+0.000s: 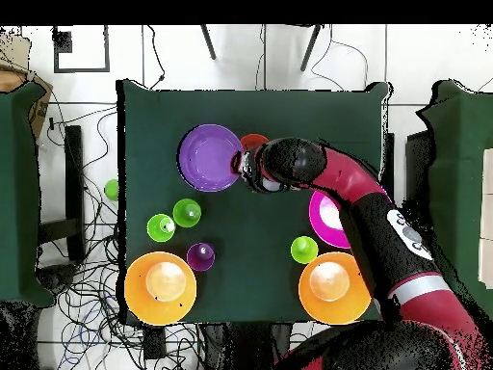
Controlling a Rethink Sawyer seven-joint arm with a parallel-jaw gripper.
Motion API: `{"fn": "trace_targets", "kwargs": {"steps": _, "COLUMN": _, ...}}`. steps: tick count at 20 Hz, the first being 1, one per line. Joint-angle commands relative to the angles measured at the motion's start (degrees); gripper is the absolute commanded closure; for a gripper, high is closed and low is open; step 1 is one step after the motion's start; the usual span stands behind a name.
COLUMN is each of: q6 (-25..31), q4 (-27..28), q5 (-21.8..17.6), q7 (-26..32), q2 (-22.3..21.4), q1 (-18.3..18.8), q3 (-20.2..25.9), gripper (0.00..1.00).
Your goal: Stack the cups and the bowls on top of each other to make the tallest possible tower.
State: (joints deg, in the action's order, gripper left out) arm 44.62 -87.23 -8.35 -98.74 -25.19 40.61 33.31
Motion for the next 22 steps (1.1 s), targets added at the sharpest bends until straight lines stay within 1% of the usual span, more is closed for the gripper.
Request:
{"fn": "trace_targets", "kwargs": {"steps": 1, "q6": 7.55, "q4": 4.83, "q5": -1.74, "q7": 8.03, "q2": 1.13, "q1": -0.56, "q3": 2.34, "gripper": 1.0}}
{"fn": "trace_targets", "kwargs": {"steps": 4, "q6": 7.39, "q4": 4.31, "q5": -1.7, "q7": 8.21, "q2": 1.39, "q1": -0.06, "q3": 2.8, "gripper": 1.0}}
{"fn": "trace_targets", "kwargs": {"steps": 8, "q6": 9.02, "q4": 5.56, "q5": -2.27, "q7": 9.72, "q2": 2.07, "q1": 0.5, "q3": 2.99, "gripper": 1.0}}
{"fn": "trace_targets", "kwargs": {"steps": 10, "q6": 9.25, "q4": 5.27, "q5": -2.47, "q7": 10.39, "q2": 2.15, "q1": 1.07, "q3": 3.26, "gripper": 1.0}}
{"fn": "trace_targets", "kwargs": {"steps": 15, "q6": 8.62, "q4": 4.44, "q5": -3.16, "q7": 11.7, "q2": 2.52, "q1": 2.44, "q3": 4.04, "gripper": 1.0}}
{"fn": "trace_targets", "kwargs": {"steps": 22, "q6": 11.35, "q4": 8.76, "q5": -4.89, "q7": 14.31, "q2": 4.34, "q1": 2.39, "q3": 4.34, "gripper": 1.0}}
